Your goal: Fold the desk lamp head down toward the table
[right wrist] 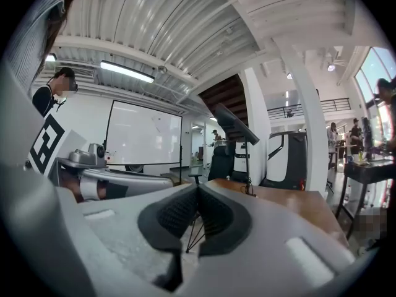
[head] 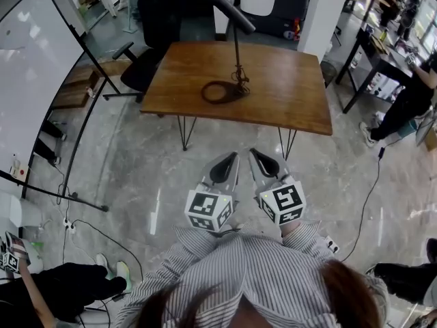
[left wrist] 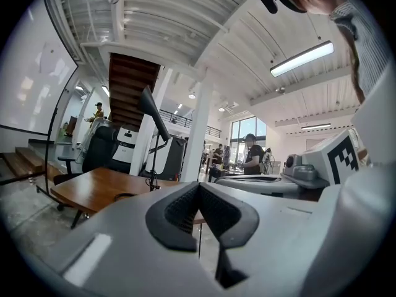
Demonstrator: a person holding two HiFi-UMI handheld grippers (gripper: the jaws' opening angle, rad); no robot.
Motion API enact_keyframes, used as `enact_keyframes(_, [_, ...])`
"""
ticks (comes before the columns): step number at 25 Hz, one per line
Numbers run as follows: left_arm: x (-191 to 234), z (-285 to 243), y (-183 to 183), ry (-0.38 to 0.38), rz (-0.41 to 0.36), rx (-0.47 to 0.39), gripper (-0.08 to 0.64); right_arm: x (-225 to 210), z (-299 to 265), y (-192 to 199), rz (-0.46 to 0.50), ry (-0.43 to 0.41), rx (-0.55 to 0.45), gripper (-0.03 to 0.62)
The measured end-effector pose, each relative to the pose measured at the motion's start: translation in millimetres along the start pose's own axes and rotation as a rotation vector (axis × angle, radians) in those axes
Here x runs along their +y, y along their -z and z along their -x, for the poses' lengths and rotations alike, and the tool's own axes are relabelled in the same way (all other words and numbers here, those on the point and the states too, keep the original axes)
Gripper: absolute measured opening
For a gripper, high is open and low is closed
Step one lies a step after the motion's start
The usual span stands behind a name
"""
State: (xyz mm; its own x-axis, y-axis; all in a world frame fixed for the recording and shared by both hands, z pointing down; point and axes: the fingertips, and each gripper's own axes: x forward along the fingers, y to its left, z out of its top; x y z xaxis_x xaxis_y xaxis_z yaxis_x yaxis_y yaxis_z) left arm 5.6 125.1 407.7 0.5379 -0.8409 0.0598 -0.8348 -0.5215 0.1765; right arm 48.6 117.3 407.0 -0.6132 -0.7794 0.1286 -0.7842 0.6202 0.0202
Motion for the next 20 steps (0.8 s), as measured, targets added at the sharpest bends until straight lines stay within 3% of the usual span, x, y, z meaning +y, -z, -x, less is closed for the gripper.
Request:
enact_keyframes(11, [-7.4, -19.3, 10.8, -0.035, 0.024, -0.009, 0.006, -24.5, 5.0, 7.9, -0.006, -0.021, -0.032, 0.0])
enact_keyframes(20, [20.5, -51.9, 19.0, -0.031, 0.068, -0.008, 0.006, -47.4, -26.1, 19.7, -0.039, -0.022, -0.02, 0.001])
